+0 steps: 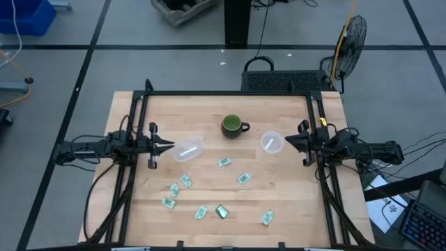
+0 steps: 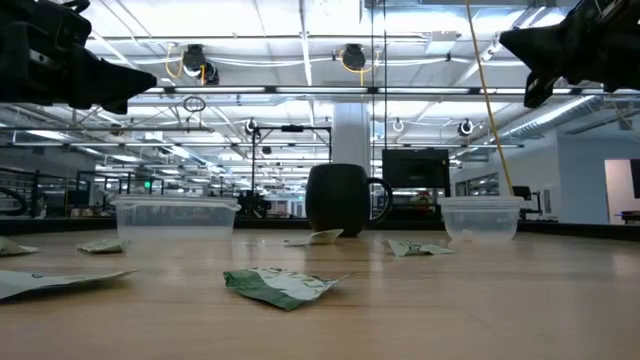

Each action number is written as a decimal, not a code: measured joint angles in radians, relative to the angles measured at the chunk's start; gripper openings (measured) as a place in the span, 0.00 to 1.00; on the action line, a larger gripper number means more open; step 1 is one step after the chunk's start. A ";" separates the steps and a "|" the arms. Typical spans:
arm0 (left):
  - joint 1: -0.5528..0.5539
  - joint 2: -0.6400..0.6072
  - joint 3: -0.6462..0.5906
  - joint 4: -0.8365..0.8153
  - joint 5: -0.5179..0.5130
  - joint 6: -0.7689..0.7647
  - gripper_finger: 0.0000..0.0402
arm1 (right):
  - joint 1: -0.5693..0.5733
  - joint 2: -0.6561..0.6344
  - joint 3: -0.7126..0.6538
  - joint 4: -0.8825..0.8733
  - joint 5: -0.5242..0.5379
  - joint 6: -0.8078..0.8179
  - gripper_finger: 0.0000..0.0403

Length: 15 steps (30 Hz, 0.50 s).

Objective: Pick and place Stevia / Truvia into bins
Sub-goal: Put the green stevia packet into the right transparent container

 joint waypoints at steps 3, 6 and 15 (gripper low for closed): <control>0.000 0.000 0.000 0.000 0.000 0.000 0.13 | 0.000 0.000 0.000 0.007 0.000 0.094 0.00; 0.000 0.000 0.000 0.000 0.000 0.000 0.13 | 0.000 0.000 0.000 -0.004 0.000 0.113 0.00; 0.000 0.000 0.000 0.040 -0.041 0.006 0.13 | 0.000 0.000 0.000 0.057 0.015 0.030 0.00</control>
